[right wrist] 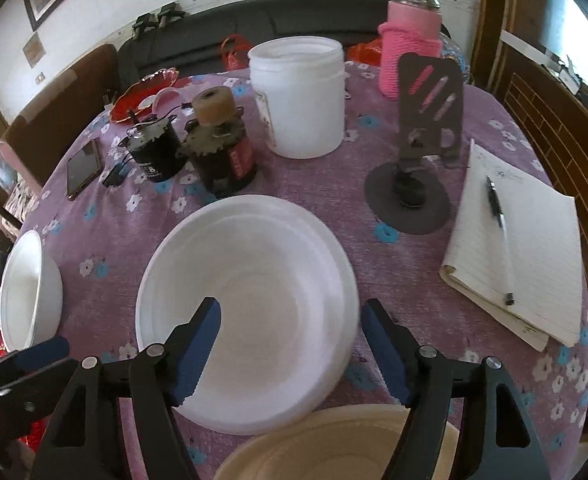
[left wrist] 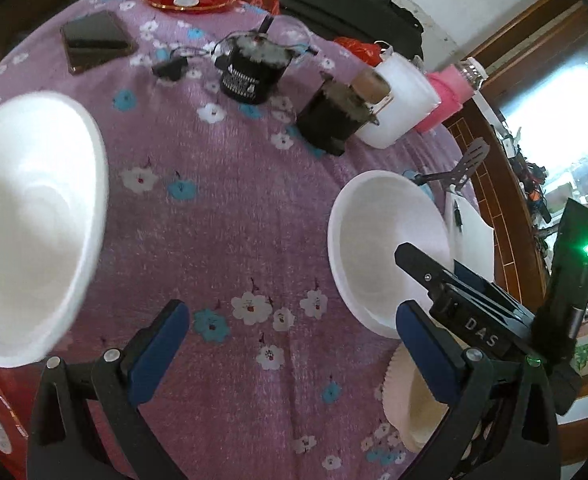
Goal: Organize plates and bowls
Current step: 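Close the right gripper on the white bowl's rim, then carry the white bowl over the stacked red plates and lower it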
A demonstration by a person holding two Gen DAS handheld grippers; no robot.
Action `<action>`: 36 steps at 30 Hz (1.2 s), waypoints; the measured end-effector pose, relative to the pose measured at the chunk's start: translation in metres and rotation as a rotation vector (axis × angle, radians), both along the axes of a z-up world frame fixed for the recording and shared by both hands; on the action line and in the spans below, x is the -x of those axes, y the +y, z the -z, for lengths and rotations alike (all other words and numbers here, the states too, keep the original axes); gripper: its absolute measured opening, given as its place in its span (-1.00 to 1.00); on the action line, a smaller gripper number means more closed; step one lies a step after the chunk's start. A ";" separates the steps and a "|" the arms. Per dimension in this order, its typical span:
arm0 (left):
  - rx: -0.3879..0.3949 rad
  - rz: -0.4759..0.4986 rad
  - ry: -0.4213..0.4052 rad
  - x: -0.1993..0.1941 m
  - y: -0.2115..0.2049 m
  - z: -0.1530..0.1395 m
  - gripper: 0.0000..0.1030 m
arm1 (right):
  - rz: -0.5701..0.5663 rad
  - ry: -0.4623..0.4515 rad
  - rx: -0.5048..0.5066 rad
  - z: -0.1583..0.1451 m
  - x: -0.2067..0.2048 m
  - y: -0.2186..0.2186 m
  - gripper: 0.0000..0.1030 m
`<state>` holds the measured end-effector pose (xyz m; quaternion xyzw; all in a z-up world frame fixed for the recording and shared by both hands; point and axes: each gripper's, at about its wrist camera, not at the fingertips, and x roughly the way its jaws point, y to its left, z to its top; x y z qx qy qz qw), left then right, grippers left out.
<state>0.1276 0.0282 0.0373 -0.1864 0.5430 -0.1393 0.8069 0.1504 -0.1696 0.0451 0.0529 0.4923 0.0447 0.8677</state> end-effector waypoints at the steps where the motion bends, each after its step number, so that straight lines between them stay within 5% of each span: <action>1: 0.000 -0.001 0.005 -0.001 0.000 0.002 0.99 | -0.003 0.005 0.013 0.002 -0.001 0.002 0.30; 2: 0.002 -0.002 0.010 -0.002 0.000 0.005 0.99 | -0.008 0.009 0.024 0.002 -0.002 0.003 0.22; 4: 0.005 -0.009 0.019 -0.005 0.001 0.010 0.99 | -0.033 0.029 0.031 0.005 -0.005 0.006 -0.42; 6: 0.010 -0.025 0.025 -0.008 0.007 0.014 0.99 | -0.045 0.044 0.026 0.006 -0.006 0.008 -0.61; 16: 0.045 -0.066 0.036 -0.028 0.007 0.022 0.93 | -0.090 0.097 -0.115 0.009 -0.005 0.013 -0.68; 18: 0.059 -0.016 0.056 -0.031 -0.003 0.024 0.44 | -0.089 0.097 -0.150 0.008 -0.003 0.011 -0.68; 19: 0.060 0.019 0.069 -0.032 -0.009 0.024 -0.05 | -0.088 0.094 -0.162 0.007 -0.003 0.012 -0.70; 25: -0.003 0.051 0.023 -0.013 -0.017 0.008 -0.43 | -0.041 0.022 -0.205 -0.016 0.017 -0.001 -0.73; 36: -0.028 0.059 -0.099 0.049 -0.011 -0.043 -0.43 | -0.040 -0.055 -0.216 -0.054 0.068 0.003 -0.73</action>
